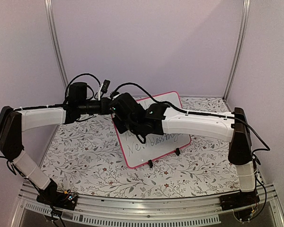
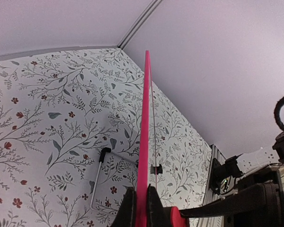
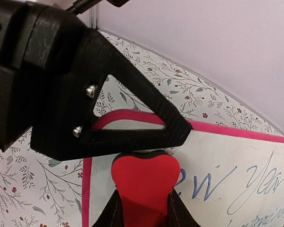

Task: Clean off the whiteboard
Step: Erase the whiteboard at the center of the board.

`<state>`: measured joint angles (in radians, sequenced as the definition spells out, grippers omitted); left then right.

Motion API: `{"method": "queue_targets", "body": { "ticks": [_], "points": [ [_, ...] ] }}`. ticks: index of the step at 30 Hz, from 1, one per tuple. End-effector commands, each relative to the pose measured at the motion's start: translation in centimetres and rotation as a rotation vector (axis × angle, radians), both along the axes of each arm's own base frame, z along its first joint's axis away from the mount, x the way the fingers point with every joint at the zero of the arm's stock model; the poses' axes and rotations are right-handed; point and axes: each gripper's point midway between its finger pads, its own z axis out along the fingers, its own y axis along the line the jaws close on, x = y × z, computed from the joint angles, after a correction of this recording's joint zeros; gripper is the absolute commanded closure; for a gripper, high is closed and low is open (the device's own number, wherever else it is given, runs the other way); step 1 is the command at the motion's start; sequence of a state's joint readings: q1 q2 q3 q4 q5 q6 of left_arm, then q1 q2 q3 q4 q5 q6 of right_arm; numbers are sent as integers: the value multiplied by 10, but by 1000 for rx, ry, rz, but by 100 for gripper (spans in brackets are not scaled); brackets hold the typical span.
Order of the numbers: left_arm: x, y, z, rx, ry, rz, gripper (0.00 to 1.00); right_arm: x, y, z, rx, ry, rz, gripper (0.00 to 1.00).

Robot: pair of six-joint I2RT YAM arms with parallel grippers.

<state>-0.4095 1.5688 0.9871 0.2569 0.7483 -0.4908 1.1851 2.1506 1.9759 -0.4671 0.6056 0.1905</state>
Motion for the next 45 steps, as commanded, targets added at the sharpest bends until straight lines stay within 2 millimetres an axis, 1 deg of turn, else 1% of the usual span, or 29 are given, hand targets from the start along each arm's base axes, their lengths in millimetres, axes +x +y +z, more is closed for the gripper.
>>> {"method": "queue_targets", "body": {
  "ticks": [1,10,18,21,23,25,28,31,34,39,42,45],
  "points": [
    [-10,-9,22,-36,-76,-49,100,-9,-9,-51,-122,60,-12,100],
    [-10,-8,22,-35,-78,-47,100,-22,-17,-63,-149,83,-5,100],
    [-10,-8,22,-35,-81,-45,100,-31,-27,-79,-172,113,-10,100],
    [-10,-9,22,-34,-79,-47,100,-32,-28,-75,-158,112,-9,100],
    [-10,-8,21,-34,-77,-46,100,-32,-24,-69,-134,106,1,100],
    [-10,-8,20,-34,-76,-47,100,-32,-20,-54,-96,88,20,100],
    [-9,-8,21,-33,-79,-45,100,-30,-17,-22,-51,29,50,100],
    [-9,-8,20,-31,-79,-43,100,-25,-23,6,-26,-31,46,100],
    [-9,-8,20,-31,-79,-43,100,-17,-33,26,-5,-66,35,100],
    [-9,-8,20,-31,-79,-44,100,-4,-45,41,33,-70,11,100],
    [-9,-9,20,-32,-76,-47,100,0,-43,48,57,-84,12,100],
    [-10,-9,19,-31,-74,-48,100,6,-39,48,47,-97,1,100]
  ]
}}
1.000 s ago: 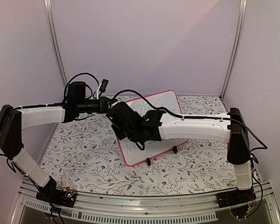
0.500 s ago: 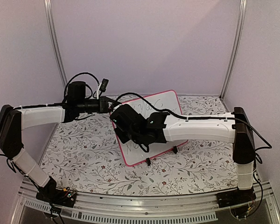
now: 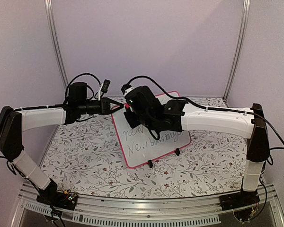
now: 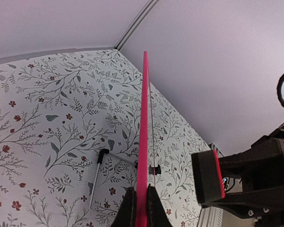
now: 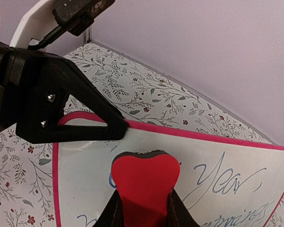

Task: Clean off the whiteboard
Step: Erase the whiteboard at the center of the board.

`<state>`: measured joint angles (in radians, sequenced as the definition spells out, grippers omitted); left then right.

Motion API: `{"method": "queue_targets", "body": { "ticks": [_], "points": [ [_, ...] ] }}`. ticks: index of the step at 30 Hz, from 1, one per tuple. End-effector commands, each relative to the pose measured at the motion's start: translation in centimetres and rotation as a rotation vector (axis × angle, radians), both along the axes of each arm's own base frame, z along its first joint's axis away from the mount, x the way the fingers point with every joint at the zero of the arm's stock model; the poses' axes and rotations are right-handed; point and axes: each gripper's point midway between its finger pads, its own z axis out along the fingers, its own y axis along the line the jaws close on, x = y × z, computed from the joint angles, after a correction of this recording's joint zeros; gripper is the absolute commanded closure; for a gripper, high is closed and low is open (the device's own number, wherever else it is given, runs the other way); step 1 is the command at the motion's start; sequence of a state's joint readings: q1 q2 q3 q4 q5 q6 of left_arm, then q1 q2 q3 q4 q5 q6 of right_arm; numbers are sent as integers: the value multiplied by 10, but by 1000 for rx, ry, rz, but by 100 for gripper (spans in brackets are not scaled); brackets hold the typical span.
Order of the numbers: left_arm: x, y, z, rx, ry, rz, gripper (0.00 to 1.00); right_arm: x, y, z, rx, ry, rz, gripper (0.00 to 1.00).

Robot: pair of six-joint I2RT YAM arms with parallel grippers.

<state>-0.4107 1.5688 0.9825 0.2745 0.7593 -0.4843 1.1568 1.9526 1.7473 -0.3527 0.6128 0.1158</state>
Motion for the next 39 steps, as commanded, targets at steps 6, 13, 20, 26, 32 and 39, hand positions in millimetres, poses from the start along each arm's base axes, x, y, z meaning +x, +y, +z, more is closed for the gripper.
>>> {"method": "queue_targets", "body": {
  "ticks": [6,13,20,26,32,39],
  "points": [
    [-8,-8,19,-27,-61,-35,100,17,11,7,4,-35,-20,100],
    [-7,-7,19,-29,-60,-34,100,29,13,-5,-28,-34,-39,100],
    [-7,-7,20,-33,-61,-36,100,36,6,-24,-58,-9,-71,100],
    [-7,-6,20,-33,-60,-34,100,37,3,-30,-72,-2,-83,100],
    [-6,-5,20,-36,-58,-34,100,34,-5,-34,-73,11,-94,100],
    [-7,-5,19,-37,-54,-35,100,29,7,-42,-47,48,-43,100]
  ]
}}
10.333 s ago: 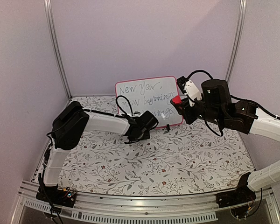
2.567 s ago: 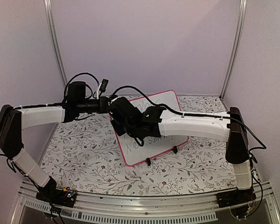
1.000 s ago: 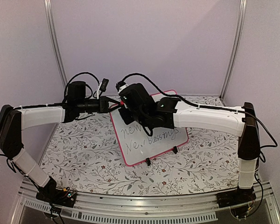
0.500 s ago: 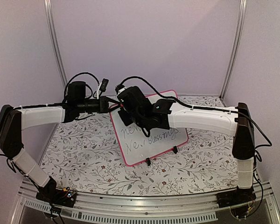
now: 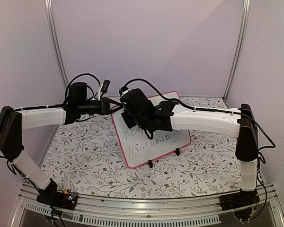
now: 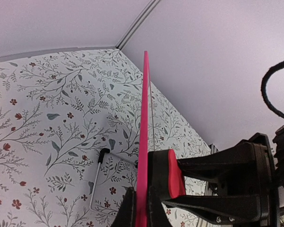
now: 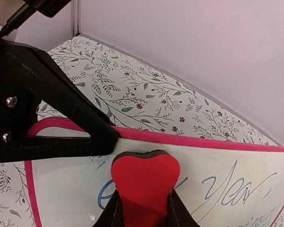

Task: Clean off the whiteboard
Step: Erase the whiteboard at the center of the board.

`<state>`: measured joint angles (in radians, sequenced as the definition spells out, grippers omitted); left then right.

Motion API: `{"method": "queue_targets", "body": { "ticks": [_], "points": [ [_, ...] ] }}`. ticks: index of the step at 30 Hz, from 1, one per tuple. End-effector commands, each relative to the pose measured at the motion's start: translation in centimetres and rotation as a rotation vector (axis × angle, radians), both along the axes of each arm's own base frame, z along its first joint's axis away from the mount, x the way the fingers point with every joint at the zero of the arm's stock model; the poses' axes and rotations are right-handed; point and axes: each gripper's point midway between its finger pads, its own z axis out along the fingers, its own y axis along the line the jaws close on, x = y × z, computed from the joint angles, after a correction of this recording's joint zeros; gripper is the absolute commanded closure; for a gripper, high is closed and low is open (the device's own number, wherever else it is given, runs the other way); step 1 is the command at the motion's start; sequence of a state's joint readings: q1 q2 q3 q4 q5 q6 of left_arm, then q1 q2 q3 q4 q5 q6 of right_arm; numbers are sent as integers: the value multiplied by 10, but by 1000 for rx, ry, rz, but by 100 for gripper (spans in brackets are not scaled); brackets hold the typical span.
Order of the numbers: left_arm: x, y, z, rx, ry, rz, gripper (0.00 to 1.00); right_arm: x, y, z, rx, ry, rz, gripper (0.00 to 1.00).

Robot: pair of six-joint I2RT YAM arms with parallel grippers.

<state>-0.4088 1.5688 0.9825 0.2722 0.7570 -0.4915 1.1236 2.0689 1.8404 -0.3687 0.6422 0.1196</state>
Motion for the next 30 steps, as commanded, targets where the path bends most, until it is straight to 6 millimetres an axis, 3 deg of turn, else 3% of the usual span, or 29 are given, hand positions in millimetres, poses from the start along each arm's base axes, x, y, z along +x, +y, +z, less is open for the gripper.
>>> {"method": "queue_targets", "body": {
  "ticks": [1,10,30],
  "points": [
    [-7,-6,20,-36,-62,-41,100,0,3,-18,1,51,27,100],
    [-7,-6,20,-36,-64,-42,100,-20,27,-13,24,50,119,100],
    [-7,-6,22,-39,-67,-42,100,-36,31,-36,-22,98,144,100]
  ]
}}
